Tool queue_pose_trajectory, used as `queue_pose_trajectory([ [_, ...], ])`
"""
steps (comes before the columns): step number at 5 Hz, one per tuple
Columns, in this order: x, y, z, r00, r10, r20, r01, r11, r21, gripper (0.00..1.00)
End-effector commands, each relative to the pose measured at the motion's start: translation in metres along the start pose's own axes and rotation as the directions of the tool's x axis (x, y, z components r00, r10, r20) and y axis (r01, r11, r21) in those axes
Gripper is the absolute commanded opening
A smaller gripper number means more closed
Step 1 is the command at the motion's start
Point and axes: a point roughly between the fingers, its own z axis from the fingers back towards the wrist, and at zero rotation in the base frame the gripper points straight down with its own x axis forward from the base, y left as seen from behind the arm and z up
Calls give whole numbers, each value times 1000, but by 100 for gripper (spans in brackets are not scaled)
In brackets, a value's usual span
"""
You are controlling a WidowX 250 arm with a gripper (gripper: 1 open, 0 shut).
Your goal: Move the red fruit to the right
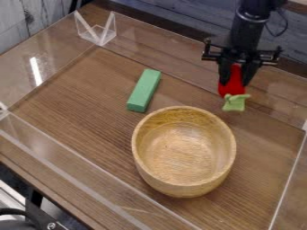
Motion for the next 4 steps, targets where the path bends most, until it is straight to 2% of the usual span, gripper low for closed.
queue_pose_trajectory([
  [1,6,-1,3,998,37,46,-35,999,-35,0],
  [2,5,-2,0,997,44,56,-41,997,-62,0],
  [4,-13,-14,9,999,26,43,-23,997,-68,0],
])
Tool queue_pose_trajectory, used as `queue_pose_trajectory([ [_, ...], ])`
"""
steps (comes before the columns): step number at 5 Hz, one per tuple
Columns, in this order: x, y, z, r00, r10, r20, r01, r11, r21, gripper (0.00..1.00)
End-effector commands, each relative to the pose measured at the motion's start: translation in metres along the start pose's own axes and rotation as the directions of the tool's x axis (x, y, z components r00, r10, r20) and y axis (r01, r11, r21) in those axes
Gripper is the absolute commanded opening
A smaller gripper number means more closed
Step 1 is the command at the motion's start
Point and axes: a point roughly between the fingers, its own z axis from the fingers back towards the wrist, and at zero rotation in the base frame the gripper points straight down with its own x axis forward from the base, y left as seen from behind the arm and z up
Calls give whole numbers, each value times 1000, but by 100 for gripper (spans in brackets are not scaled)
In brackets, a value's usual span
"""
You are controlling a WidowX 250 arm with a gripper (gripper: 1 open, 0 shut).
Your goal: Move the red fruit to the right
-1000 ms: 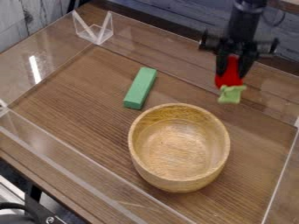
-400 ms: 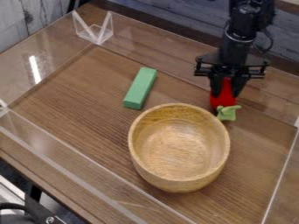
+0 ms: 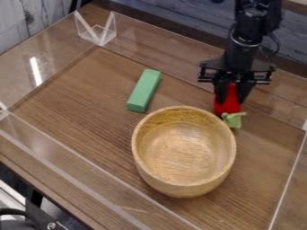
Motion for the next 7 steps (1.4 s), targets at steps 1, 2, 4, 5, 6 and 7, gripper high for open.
queue_pose_trajectory([
  [1,-8,-15,24,994,-95,55,99,993,-62,0],
  [2,-18,-25,14,982,-182,49,185,981,-65,0],
  [4,-24,-22,0,952,-304,35,306,950,-58,0],
  [5,-27,-26,-11,966,-258,23,259,965,-49,0],
  [6,-30,-30,-21,977,-211,12,211,977,-39,0],
  [7,-33,-26,-21,965,-264,3,264,964,-37,100],
])
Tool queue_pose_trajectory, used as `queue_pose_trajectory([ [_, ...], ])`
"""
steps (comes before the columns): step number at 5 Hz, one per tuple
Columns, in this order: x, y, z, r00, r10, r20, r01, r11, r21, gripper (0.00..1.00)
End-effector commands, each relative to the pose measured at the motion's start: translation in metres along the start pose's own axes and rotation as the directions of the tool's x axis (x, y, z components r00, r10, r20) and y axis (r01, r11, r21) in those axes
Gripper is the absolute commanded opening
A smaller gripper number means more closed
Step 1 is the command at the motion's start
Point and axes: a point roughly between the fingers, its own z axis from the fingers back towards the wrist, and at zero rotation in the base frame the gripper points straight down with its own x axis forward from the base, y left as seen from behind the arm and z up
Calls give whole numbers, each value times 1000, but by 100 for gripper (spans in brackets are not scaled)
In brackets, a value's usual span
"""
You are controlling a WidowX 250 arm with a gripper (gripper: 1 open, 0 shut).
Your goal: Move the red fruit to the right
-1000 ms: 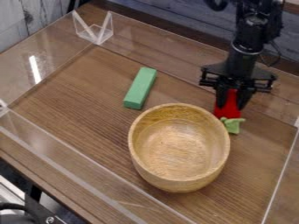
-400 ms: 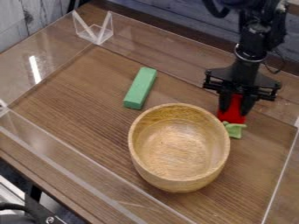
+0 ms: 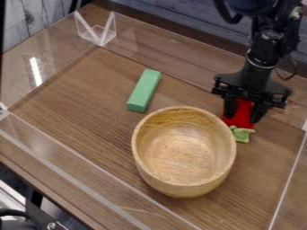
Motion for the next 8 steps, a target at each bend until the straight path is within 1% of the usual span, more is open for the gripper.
queue_pose_trajectory([
  [1,-8,-3,3,997,-74,-4,74,997,-9,100],
  [3,-6,-7,1,1000,-13,-25,12,1000,-10,100],
  [5,3,-6,-2,999,-6,-46,5,1000,-15,100],
  [6,9,-14,-2,998,-24,-58,23,1000,-20,100],
  [7,16,-20,-2,997,-40,-68,38,999,-27,100],
  [8,17,-21,3,996,-51,-77,48,998,-42,100],
])
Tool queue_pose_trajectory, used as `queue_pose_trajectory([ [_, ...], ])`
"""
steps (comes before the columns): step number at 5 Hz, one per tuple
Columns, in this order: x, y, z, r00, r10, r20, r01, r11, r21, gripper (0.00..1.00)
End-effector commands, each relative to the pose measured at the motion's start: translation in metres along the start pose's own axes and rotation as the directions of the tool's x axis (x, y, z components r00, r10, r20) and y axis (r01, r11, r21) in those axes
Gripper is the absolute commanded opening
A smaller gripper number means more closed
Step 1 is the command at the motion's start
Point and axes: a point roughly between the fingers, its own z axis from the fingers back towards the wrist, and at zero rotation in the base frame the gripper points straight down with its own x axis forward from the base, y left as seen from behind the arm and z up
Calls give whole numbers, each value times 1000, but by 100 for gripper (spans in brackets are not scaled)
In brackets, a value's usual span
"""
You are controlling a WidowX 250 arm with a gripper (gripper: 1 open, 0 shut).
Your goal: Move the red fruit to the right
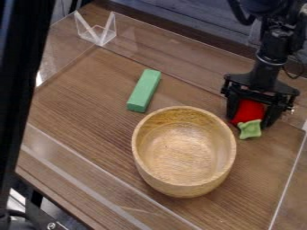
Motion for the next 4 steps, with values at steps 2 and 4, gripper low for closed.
queue_pose_trajectory([
  [2,-1,-9,3,1000,20,-4,-20,999,-47,100],
  [4,0,13,32,1000,-1,-10,1,997,-71,100],
])
